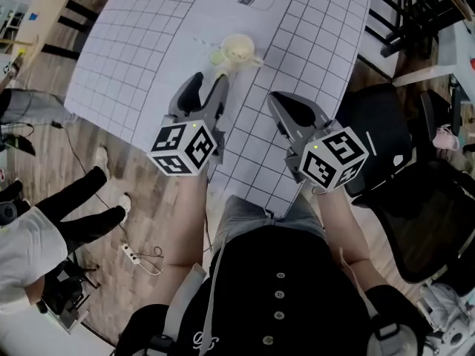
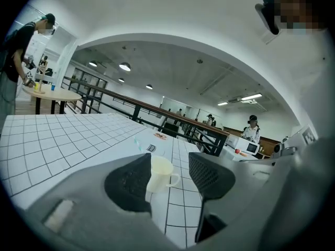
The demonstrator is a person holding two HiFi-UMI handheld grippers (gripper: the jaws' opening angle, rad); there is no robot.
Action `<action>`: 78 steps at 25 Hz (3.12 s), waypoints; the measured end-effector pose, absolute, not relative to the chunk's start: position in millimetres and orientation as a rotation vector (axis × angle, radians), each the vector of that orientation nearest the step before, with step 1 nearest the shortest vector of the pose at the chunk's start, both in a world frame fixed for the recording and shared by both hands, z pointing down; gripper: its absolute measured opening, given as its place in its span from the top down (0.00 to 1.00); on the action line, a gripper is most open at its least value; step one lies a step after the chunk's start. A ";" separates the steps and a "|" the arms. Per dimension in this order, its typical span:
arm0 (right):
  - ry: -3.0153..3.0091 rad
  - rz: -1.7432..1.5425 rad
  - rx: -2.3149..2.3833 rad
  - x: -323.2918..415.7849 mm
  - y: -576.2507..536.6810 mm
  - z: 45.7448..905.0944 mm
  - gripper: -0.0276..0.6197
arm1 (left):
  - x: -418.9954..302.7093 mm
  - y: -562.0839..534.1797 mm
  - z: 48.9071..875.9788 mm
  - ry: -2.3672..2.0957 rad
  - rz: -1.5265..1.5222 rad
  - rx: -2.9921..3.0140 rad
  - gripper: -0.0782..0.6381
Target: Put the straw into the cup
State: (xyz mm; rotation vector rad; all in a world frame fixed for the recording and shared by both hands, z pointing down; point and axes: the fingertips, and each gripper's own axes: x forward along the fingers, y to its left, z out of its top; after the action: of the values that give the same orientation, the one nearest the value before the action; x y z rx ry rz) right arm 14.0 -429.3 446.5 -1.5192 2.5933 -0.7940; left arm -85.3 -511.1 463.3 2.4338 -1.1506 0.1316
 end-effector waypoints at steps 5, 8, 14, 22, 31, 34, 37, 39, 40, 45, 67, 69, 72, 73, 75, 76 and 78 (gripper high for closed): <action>2.655 -0.758 -1.448 10.7 -405.1 433.6 0.96 | -76.3 -470.2 430.9 -1.100 0.061 2.509 0.57; 2.676 -0.727 -1.422 13.2 -392.7 422.8 0.96 | -68.3 -447.1 408.1 -1.072 0.009 2.567 0.57; 2.768 -0.666 -1.318 10.5 -366.7 410.9 0.96 | -52.0 -404.7 388.0 -1.020 -0.081 2.626 0.58; 2.836 -0.662 -1.243 12.3 -327.8 407.0 0.96 | -33.5 -353.1 391.1 -1.004 -0.080 2.612 0.68; 2.832 -0.672 -1.202 20.8 -297.1 409.2 0.96 | -12.4 -310.0 398.7 -1.014 -0.048 2.611 0.74; 2.832 -0.666 -1.198 24.5 -292.0 408.9 0.96 | -12.5 -300.8 400.9 -1.040 -0.052 2.602 0.89; 2.825 -0.649 -1.198 28.2 -285.8 406.8 0.96 | -10.5 -291.4 404.8 -1.033 -0.052 2.591 0.89; 2.830 -0.645 -1.194 29.2 -280.2 407.2 0.96 | -8.1 -284.8 409.1 -1.022 -0.044 2.582 0.89; 2.840 -0.645 -1.187 29.1 -277.4 407.9 0.96 | -6.6 -282.1 412.0 -1.019 -0.036 2.577 0.89; 2.880 -0.636 -1.184 32.8 -266.3 413.3 0.96 | 1.2 -269.7 427.1 -0.997 0.009 2.535 0.89; 2.952 -0.655 -1.148 25.1 -255.3 424.1 0.96 | 6.5 -260.2 432.1 -0.976 0.025 2.521 0.89; 2.952 -0.665 -1.147 27.1 -257.5 424.4 0.96 | 7.4 -262.3 431.8 -0.984 0.023 2.514 0.89; 2.953 -0.670 -1.150 22.6 -250.8 428.0 0.96 | 1.4 -254.1 434.3 -0.987 0.018 2.506 0.89; 2.951 -0.671 -1.151 21.5 -249.4 429.2 0.96 | 0.0 -251.7 434.7 -0.986 0.018 2.506 0.89; 2.946 -0.677 -1.153 20.5 -248.7 431.4 0.96 | -1.1 -249.5 434.8 -0.986 0.016 2.506 0.89; 2.945 -0.680 -1.152 20.2 -248.6 432.4 0.96 | -1.6 -249.2 434.8 -0.988 0.015 2.506 0.89; 2.948 -0.682 -1.147 19.2 -248.4 433.4 0.96 | -2.7 -249.7 434.3 -0.994 0.016 2.506 0.89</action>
State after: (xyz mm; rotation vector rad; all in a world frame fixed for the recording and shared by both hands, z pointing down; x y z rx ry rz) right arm 19.2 -248.4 433.4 -1.1466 2.9476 -0.6821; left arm -2.7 -249.7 434.3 2.5060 -0.9943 0.0158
